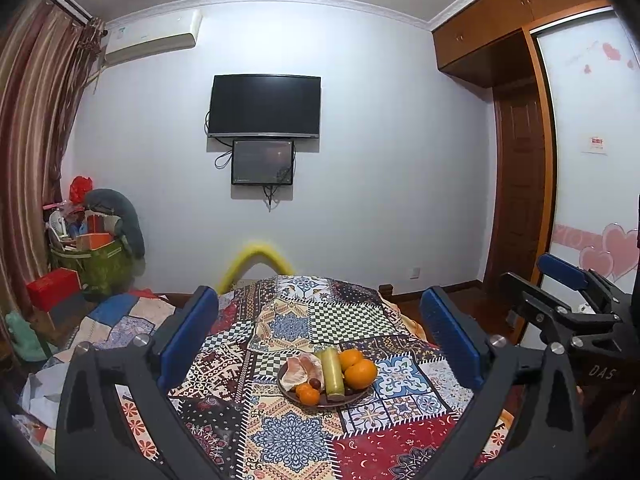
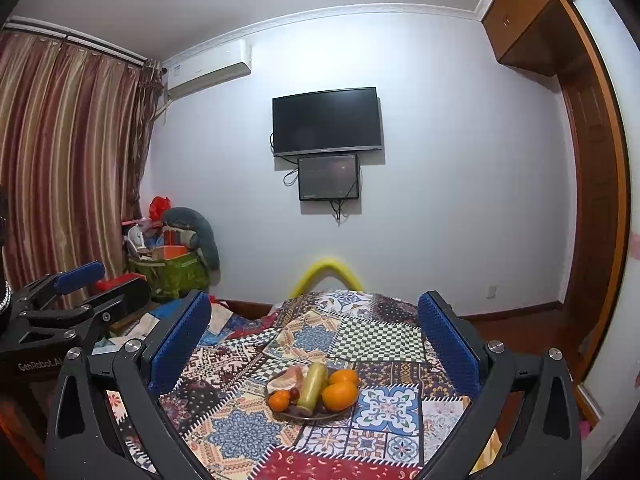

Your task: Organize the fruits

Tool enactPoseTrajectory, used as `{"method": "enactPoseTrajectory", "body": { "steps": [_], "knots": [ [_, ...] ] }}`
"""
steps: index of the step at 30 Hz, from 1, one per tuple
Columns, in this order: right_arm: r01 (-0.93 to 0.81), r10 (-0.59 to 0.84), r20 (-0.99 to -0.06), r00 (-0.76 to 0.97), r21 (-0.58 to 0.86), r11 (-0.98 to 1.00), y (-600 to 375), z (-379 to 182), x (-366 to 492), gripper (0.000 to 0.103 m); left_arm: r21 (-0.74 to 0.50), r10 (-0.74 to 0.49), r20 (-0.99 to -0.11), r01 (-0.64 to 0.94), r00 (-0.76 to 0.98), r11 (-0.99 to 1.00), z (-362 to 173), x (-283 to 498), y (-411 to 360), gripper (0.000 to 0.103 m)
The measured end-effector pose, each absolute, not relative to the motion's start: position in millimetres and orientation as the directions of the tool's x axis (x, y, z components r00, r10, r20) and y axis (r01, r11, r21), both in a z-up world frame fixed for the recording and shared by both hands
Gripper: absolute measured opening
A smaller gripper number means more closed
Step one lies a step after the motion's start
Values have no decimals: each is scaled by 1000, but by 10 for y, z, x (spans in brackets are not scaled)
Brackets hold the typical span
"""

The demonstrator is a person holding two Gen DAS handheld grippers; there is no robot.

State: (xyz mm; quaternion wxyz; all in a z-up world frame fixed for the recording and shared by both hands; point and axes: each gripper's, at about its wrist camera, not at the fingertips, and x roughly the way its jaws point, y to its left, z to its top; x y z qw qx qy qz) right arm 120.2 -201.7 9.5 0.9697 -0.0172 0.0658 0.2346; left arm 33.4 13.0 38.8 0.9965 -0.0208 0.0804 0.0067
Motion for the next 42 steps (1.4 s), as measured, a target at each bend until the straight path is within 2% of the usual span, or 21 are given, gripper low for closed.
{"method": "enactPoseTrajectory", "body": {
  "steps": [42],
  "knots": [
    [-436,430,-135,893,-20,900,-2023,135,1177,103,-60,-7,-201,-5,980,998,333,423,186,103]
  ]
}}
